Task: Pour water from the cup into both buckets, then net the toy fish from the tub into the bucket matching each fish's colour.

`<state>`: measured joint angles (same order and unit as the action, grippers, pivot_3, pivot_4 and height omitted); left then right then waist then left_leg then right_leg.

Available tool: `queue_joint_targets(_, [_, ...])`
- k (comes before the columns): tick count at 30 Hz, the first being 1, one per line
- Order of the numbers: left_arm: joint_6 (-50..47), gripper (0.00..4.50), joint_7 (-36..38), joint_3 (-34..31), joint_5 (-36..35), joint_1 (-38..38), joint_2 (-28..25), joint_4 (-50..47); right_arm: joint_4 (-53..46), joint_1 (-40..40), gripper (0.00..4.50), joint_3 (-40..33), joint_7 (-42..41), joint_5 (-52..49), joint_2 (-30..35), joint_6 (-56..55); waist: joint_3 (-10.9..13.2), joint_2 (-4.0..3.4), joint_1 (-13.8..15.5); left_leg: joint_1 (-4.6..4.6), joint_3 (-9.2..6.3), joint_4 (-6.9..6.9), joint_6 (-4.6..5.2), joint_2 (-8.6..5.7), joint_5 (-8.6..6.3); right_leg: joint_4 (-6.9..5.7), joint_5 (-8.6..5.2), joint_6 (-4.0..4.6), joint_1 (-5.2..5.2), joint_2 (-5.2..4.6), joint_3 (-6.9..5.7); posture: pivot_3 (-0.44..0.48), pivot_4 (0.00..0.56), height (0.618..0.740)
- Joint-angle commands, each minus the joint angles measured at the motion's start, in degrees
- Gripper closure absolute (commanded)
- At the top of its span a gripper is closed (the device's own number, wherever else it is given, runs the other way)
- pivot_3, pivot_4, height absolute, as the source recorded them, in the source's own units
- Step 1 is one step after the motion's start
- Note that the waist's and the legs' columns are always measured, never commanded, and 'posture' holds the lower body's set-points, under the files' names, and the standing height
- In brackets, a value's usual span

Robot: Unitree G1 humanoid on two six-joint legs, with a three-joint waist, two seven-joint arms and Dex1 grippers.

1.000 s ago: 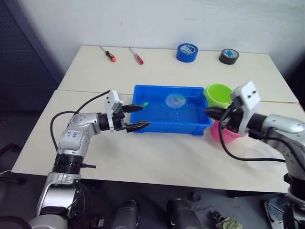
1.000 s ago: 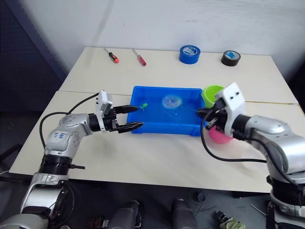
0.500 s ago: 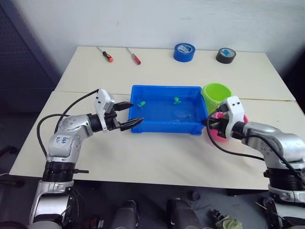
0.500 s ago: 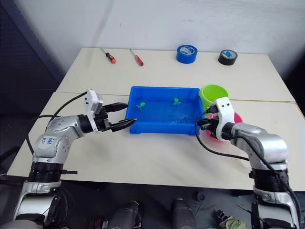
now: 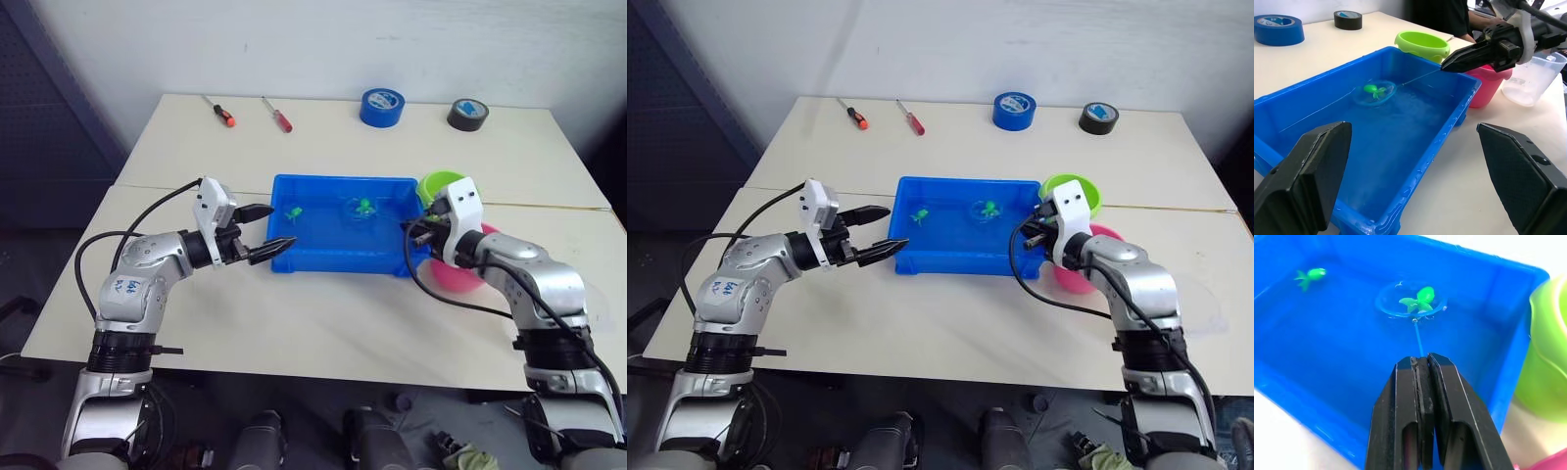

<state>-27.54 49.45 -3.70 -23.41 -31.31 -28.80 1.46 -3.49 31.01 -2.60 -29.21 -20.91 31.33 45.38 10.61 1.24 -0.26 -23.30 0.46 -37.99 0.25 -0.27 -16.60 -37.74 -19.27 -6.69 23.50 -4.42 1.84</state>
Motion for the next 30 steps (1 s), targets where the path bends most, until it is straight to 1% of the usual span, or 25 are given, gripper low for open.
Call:
queue_joint_targets(1, [0.68, 0.03, 0.38, 0.14, -0.98, -1.2, 0.86, -0.06, -8.81, -4.4, 4.5, -1.45, -0.12, 0.04, 1.21, -1.79, 0.0, 0.0, 0.07, 0.0, 0.0, 0.01, 0.0, 0.0, 0.0, -0.01, 0.0, 0.0, 0.0, 0.0, 0.01, 0.0, 0.15, 0.74])
queue_joint_targets(2, [0.69, 0.03, 0.52, 0.32, -0.99, -1.27, 1.06, -0.01, -10.22, -5.43, 4.5, -1.86, 0.04, -0.1, 1.21, -1.72, 0.0, 0.0, 0.07, 0.0, 0.0, 0.01, 0.0, 0.0, 0.0, 0.0, 0.0, 0.0, 0.0, -0.01, 0.01, 0.0, 0.15, 0.74])
queue_joint_targets(6, [0.5, 0.03, 2.07, 1.85, -1.49, -3.15, 3.26, 2.1, -21.25, -11.98, 4.5, -6.64, 1.23, -1.45, 1.92, -1.61, 0.0, 0.0, 0.18, -0.01, 0.01, 0.01, 0.0, -0.01, 0.0, 0.02, 0.0, 0.0, 0.0, 0.0, 0.02, 0.0, 0.15, 0.74])
queue_joint_targets(8, [-0.06, 0.03, 3.09, 2.24, -1.99, -4.04, 3.99, 3.09, -24.35, -13.9, 4.5, -8.18, 1.41, -1.63, 2.67, -1.36, 0.0, 0.0, 0.19, 0.0, 0.0, 0.0, 0.01, -0.02, 0.0, 0.01, 0.0, 0.0, -0.01, 0.0, 0.01, 0.0, 0.15, 0.74])
queue_joint_targets(11, [0.44, 0.03, 5.36, 3.66, -1.94, -5.59, 4.62, 4.71, -28.88, -15.76, 4.5, -11.64, 2.43, -2.82, 3.52, 0.78, 0.0, 0.0, -0.01, 0.01, 0.02, 0.0, 0.01, -0.01, -0.01, 0.03, 0.0, -0.01, -0.02, 0.03, 0.03, 0.0, 0.15, 0.74])
queue_joint_targets(14, [2.74, 0.03, 6.52, 5.26, -0.53, -8.12, 6.01, 8.13, -33.82, -17.13, 4.5, -17.29, 2.64, -4.82, 6.21, 4.2, 0.0, 0.0, 0.22, 0.02, 0.0, 0.02, 0.0, 0.01, 0.0, 0.01, 0.0, 0.0, -0.02, 0.07, 0.01, 0.0, 0.15, 0.74])
queue_joint_targets(16, [3.97, 0.03, 7.17, 5.9, -0.1, -9.52, 6.99, 10.24, -34.37, -17.08, 4.5, -19.84, 2.66, -4.94, 8.55, 5.53, 0.0, 0.0, 0.24, 0.02, 0.0, 0.02, 0.0, -0.01, 0.0, 0.02, 0.0, 0.0, -0.03, 0.05, 0.02, 0.0, 0.15, 0.74])
queue_joint_targets(19, [5.17, 0.03, 8.1, 6.92, 0.18, -10.94, 8.58, 12.33, -31.66, -17.6, 4.5, -21.42, 1.55, -2.07, 13.79, 3.46, 0.0, 0.0, 0.25, 0.02, 0.01, -0.01, 0.04, -0.04, -0.01, 0.07, 0.0, -0.01, -0.07, 0.03, 0.02, 0.0, 0.15, 0.74])
queue_joint_targets(21, [5.45, 0.03, 8.37, 7.3, 0.16, -11.16, 9.46, 12.58, -28.3, -18.34, 4.5, -20.68, 1.14, 1.39, 17.19, 0.01, 0.0, 0.0, 0.21, 0.02, 0.01, 0.0, 0.04, -0.02, -0.01, 0.09, 0.0, -0.01, -0.07, 0.05, 0.03, 0.0, 0.15, 0.74])
queue_joint_targets(22, [5.52, 0.03, 8.29, 7.34, 0.13, -11.15, 9.8, 12.54, -26.14, -19.11, 4.5, -18.97, 0.71, 4.71, 19.65, -3.54, 0.0, 0.0, 0.2, 0.02, 0.01, 0.0, 0.04, -0.01, -0.01, 0.1, 0.0, 0.0, -0.07, 0.07, 0.03, 0.0, 0.15, 0.74])
queue_joint_targets(26, [5.59, 0.03, 8.05, 7.08, 0.31, -10.95, 10.25, 12.43, -20.52, -20.76, 4.5, -13.82, 0.36, 13.26, 25.35, -12.56, 0.0, 0.0, 0.07, 0.03, 0.11, 0.01, 0.05, -0.01, 0.01, 0.11, 0.0, -0.01, -0.06, 0.11, 0.09, 0.0, 0.15, 0.74])
queue_joint_targets(28, [5.51, 0.03, 8.02, 6.84, 0.29, -10.55, 9.97, 12.06, -16.46, -20.7, 4.5, -10.26, 0.53, 19.32, 28.52, -19.4, 0.0, 0.0, 0.03, 0.05, 0.13, 0.01, 0.04, 0.02, 0.01, 0.09, 0.0, -0.01, -0.06, 0.15, 0.12, 0.0, 0.15, 0.74])
queue_joint_targets(30, [5.49, 0.03, 7.9, 6.5, 0.4, -10.22, 9.4, 11.74, -11.37, -19.3, 4.5, -5.34, 0.88, 27.02, 32.81, -29.03, 0.0, -0.01, 0.05, 0.05, 0.14, 0.0, 0.04, 0.01, 0.02, 0.1, 0.0, -0.01, -0.05, 0.17, 0.12, 0.0, 0.15, 0.74])
